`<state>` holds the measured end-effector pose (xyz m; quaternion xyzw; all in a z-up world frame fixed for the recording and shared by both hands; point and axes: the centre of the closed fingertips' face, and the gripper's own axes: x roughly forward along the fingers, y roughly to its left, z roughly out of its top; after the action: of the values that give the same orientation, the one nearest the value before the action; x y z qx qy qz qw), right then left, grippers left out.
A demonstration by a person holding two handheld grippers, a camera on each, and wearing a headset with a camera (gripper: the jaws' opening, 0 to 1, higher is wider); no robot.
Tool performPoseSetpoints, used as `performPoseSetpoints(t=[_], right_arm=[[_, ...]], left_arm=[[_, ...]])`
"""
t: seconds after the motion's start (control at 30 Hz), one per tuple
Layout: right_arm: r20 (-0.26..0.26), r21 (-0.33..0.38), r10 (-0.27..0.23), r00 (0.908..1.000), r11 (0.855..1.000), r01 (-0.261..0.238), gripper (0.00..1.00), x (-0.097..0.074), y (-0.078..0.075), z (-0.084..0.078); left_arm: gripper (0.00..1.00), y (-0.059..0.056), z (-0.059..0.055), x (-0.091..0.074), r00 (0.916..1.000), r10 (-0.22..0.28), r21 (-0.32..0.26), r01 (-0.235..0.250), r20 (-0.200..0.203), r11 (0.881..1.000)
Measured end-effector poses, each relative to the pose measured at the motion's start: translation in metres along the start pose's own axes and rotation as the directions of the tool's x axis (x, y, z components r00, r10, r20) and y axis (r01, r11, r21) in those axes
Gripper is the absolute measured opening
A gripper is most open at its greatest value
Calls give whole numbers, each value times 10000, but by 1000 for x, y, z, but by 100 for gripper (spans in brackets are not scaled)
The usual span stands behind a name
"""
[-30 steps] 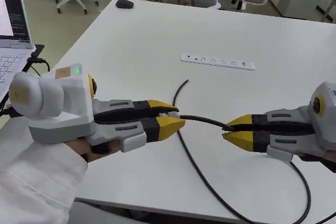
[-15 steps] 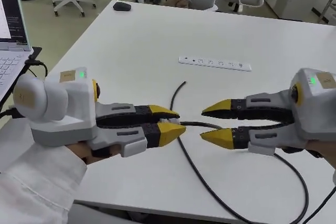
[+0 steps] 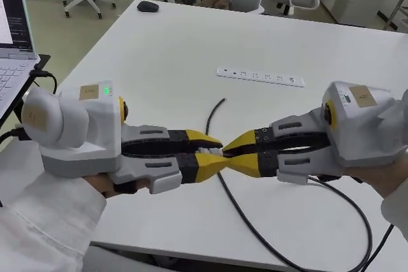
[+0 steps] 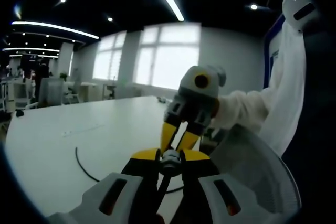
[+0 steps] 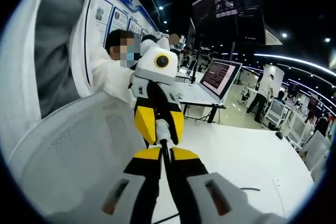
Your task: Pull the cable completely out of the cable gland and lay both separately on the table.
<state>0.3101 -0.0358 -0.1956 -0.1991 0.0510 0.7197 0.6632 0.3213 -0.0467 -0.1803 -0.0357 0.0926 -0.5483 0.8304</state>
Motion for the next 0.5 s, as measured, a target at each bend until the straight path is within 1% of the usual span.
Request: performPoseSetpoints(t=[0.07, 0.27, 0.4, 0.5], right_arm=[[56, 16, 21, 10000, 10000, -21, 4, -1, 2, 0], [16, 15, 13, 10000, 10000, -13, 4, -3, 4, -2], [-9, 267, -323, 9995, 9991, 323, 4, -12, 0, -9], [12, 481, -634, 9980, 9968, 633, 4, -23, -2, -15]], left_arm=[[17, 0, 0, 0, 10000, -43, -53, 43, 8, 10000], [17, -2, -1, 1, 9999, -101, 55, 101, -81, 9999], [17, -1, -1, 0, 10000, -62, -26, 62, -34, 10000], [17, 0, -1, 0, 10000, -24, -99, 24, -29, 9999]])
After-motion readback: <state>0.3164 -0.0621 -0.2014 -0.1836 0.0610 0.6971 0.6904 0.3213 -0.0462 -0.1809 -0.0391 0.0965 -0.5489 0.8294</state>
